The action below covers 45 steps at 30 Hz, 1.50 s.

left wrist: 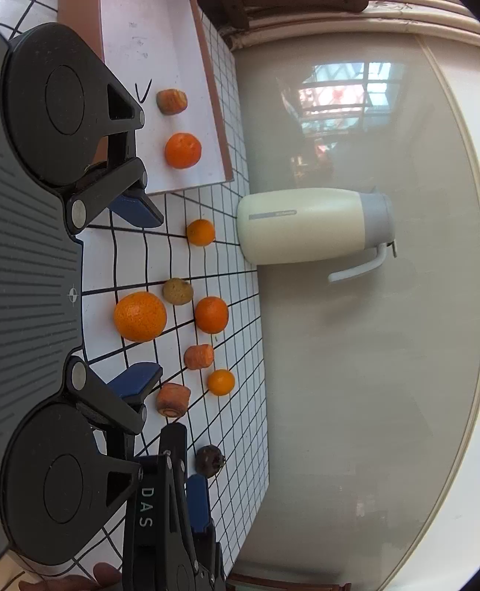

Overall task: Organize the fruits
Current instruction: 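Grasp a large orange with the left gripper while the right gripper grasps a carrot piece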

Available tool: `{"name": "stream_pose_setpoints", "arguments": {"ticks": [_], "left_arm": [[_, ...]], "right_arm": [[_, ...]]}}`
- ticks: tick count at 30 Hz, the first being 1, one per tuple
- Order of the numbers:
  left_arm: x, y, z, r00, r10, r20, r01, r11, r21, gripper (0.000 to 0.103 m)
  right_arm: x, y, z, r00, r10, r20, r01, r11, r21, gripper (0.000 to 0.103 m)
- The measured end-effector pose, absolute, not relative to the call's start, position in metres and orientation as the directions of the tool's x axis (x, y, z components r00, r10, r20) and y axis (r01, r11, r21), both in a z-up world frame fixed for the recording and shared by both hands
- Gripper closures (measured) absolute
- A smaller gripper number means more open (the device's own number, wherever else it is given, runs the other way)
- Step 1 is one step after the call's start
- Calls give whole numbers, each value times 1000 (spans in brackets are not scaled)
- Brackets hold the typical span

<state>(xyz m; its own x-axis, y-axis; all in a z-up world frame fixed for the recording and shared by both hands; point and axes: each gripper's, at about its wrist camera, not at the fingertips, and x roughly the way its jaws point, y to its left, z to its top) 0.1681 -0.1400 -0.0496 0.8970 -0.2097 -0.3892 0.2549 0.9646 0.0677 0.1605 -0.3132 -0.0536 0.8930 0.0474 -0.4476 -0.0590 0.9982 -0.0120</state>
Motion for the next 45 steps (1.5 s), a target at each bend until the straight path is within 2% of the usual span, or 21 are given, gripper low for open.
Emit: {"name": "stream_pose_setpoints", "arguments": {"ticks": [9,13,22,25,30,32,35,39,45], "left_arm": [[187,-141,-57,888,-198,-414,239,970,49,23],[193,-144,-59,880,-205,-428,249,967,49,26],[198,-153,-65,854,-239,-462,292,955,45,28],[200,-154,-66,855,-235,-462,284,958,40,33],[202,-153,-66,848,-242,-471,282,959,16,47],[203,-152,-66,850,-238,-469,277,961,13,48],[204,-154,-68,850,-239,-470,279,960,16,50],[207,-155,-70,838,-246,-487,284,959,5,63],[209,-152,-70,831,-263,-490,281,959,-38,67]], "right_arm": [[177,-310,-57,886,63,-460,-66,998,9,61],[181,-309,-57,882,63,-468,-62,998,17,66],[193,-312,-52,857,137,-497,-107,990,88,66],[197,-308,-54,845,137,-517,-114,991,76,66],[203,-308,-58,828,115,-549,-92,993,69,68],[206,-308,-60,824,106,-557,-83,994,66,69],[207,-308,-61,817,103,-567,-79,995,66,74],[208,-306,-62,814,109,-570,-93,994,56,80],[207,-304,-61,818,91,-567,-91,995,28,82]]}}
